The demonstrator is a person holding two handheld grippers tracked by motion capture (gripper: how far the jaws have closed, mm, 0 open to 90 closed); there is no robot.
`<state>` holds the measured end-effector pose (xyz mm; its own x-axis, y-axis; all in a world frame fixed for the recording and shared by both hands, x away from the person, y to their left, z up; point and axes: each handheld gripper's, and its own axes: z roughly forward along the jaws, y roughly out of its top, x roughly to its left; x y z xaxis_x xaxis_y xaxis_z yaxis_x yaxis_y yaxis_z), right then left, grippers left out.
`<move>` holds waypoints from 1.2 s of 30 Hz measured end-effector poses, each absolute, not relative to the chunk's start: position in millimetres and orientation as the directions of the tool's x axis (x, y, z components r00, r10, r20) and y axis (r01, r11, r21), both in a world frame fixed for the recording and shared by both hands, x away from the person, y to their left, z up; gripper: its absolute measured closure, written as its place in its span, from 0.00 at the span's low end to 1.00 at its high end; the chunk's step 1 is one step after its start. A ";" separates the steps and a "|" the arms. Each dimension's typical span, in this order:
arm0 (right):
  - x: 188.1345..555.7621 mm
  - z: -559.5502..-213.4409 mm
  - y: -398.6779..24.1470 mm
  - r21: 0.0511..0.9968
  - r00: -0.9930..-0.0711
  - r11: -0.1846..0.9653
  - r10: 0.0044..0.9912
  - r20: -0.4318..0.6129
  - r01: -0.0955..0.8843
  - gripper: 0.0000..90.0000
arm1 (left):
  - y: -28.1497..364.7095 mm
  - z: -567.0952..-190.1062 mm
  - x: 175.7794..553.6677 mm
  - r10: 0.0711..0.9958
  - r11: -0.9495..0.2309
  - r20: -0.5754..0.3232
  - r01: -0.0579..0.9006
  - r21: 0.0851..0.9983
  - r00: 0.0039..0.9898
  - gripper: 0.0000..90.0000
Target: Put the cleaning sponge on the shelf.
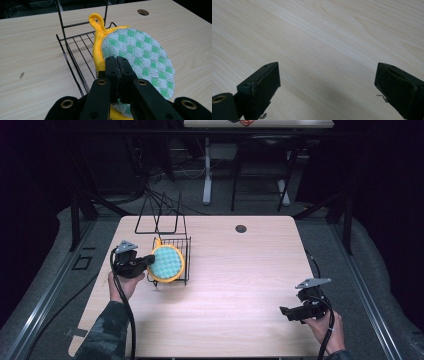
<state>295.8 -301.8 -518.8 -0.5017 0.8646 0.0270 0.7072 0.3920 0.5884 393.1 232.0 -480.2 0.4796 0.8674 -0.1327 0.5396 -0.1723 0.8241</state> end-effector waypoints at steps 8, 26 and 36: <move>296.6 -519.7 -301.3 0.579 -0.502 0.398 0.865 0.023 0.711 0.06 | 228.9 -484.9 405.6 0.868 -0.173 -0.133 0.543 0.822 0.478 0.98; 297.8 -521.7 -299.7 0.573 -0.508 0.406 0.861 0.020 0.712 0.06 | 227.2 -503.4 434.8 0.877 -0.167 -0.149 0.581 0.796 0.456 0.98; 297.3 -521.5 -299.4 0.574 -0.506 0.405 0.862 0.019 0.712 0.06 | 225.8 -513.7 446.1 0.880 -0.188 -0.148 0.618 0.764 0.451 0.98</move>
<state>297.3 -299.4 -521.5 -0.5057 0.8625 0.0188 0.7120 0.4050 0.5736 446.1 225.8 -513.7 0.4509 0.8802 -0.1479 0.6177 -0.1880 0.7636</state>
